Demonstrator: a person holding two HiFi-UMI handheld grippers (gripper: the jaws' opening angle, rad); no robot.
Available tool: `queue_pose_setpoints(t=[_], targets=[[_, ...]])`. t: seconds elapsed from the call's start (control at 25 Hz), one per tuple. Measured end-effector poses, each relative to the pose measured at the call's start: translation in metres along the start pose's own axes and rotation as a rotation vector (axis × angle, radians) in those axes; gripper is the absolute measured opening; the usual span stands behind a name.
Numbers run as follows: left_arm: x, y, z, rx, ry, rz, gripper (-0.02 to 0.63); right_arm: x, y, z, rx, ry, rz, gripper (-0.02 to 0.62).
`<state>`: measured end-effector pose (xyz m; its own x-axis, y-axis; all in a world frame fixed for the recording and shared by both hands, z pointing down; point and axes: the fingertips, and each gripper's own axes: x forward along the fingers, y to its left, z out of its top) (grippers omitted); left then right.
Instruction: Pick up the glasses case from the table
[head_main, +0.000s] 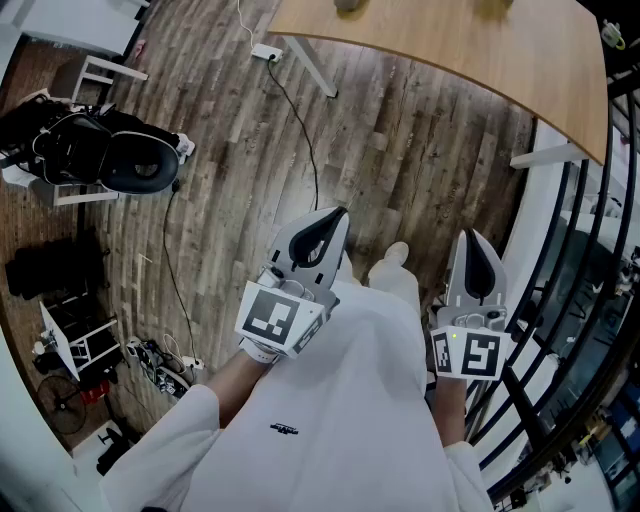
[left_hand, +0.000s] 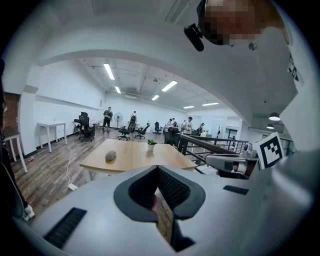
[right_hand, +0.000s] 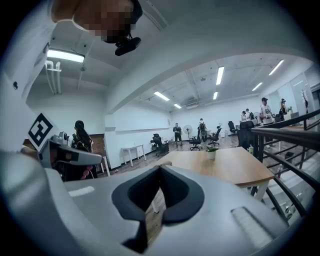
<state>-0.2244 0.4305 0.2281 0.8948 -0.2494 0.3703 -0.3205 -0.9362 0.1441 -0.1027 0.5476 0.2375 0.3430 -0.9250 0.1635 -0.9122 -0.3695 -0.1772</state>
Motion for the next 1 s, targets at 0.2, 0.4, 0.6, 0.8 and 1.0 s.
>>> queue_pose_setpoints(t=[0.2,0.4,0.6,0.8,1.0], targets=[[-0.032,0.053,-0.006,-0.039,-0.006,0.066,0.006,0.02,0.057,0.005,-0.017,-0.004,0.017,0.011],[-0.071,0.104,0.009,-0.045,-0.058,0.078,0.006,0.029,0.102,0.015,-0.013,-0.032,0.009,0.011],[-0.104,0.158,0.011,-0.076,-0.088,0.098,0.006,0.054,0.15,0.019,0.006,-0.047,0.011,0.011],[-0.134,0.209,0.001,-0.154,-0.067,0.065,0.006,0.077,0.196,0.015,-0.037,-0.048,-0.009,0.011],[-0.157,0.252,-0.002,-0.157,-0.088,0.064,0.006,0.094,0.232,0.008,-0.054,-0.049,-0.022,0.011]])
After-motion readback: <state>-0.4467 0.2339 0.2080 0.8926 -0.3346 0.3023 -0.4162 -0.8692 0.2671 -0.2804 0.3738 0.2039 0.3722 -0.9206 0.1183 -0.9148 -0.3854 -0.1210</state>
